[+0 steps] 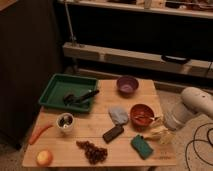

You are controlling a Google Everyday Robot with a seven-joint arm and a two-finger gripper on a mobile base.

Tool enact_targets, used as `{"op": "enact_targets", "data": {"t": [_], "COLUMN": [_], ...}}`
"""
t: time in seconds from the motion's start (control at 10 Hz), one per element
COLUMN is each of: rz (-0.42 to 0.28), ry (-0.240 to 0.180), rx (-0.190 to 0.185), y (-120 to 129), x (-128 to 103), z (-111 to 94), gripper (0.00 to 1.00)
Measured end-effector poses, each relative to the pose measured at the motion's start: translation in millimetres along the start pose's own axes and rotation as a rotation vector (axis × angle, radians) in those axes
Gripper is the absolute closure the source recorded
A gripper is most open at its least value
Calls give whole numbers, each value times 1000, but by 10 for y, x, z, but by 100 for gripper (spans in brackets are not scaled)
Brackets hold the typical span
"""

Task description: Place banana in red bowl

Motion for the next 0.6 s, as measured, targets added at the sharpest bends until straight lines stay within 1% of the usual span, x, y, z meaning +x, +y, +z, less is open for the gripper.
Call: {"op": "enact_targets", "data": {"t": [0.3,0.6], "rz": [10,28], "ry": [-20,-22], "rx": [-1,-10], "y": [-70,-115], "x": [51,117], "z": [-29,-10], "gripper": [37,37]}}
